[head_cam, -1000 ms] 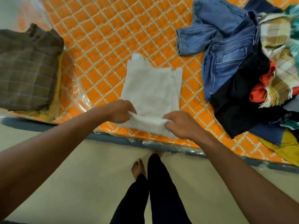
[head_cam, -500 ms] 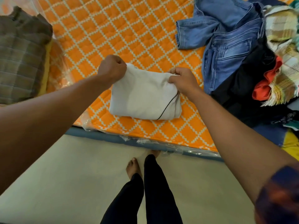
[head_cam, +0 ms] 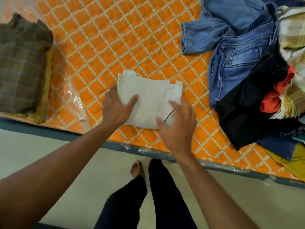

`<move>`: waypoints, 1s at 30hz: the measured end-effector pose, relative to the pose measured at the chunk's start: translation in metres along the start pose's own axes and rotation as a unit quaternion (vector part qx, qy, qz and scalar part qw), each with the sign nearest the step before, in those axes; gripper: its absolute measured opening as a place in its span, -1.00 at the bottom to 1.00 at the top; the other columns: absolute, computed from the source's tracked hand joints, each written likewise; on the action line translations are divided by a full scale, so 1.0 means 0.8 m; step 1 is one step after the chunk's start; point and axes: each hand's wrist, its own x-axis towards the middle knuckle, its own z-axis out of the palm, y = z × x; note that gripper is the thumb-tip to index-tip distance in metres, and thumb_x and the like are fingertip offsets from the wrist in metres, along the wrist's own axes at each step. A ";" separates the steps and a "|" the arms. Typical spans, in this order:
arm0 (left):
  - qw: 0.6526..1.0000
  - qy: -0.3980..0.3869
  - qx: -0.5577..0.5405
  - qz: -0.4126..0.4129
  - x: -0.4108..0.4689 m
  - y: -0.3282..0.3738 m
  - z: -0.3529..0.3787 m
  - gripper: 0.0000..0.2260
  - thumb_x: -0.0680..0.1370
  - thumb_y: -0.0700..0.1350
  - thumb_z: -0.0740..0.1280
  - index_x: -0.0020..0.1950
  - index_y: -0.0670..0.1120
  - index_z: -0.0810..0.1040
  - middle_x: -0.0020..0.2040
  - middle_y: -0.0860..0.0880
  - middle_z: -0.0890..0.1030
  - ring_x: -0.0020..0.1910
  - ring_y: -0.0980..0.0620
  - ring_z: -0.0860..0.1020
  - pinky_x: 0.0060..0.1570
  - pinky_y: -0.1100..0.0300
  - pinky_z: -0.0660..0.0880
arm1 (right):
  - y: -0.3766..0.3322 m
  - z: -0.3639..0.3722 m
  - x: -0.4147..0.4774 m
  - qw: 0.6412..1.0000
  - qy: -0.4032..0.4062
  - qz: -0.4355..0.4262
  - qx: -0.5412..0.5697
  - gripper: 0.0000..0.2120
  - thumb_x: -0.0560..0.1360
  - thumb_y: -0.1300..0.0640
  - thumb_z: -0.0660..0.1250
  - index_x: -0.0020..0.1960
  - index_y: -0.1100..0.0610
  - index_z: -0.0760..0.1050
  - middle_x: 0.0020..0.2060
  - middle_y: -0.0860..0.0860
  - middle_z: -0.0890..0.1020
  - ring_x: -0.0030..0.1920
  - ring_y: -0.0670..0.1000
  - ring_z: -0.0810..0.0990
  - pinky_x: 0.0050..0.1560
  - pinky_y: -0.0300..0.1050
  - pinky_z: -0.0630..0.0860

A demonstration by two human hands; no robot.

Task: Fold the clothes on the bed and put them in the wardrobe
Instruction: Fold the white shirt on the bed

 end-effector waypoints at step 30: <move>0.881 0.034 -0.419 -0.218 0.432 0.011 -0.266 -0.45 0.61 -0.16 0.20 0.56 -0.03 0.07 0.22 0.00 0.33 0.30 -0.09 0.44 0.34 -0.07 0.43 | -0.335 0.271 0.454 0.939 0.008 0.203 0.279 -0.43 0.51 -0.04 0.14 0.53 -0.06 0.35 0.44 0.05 0.48 0.40 0.16 0.48 0.38 0.18 0.46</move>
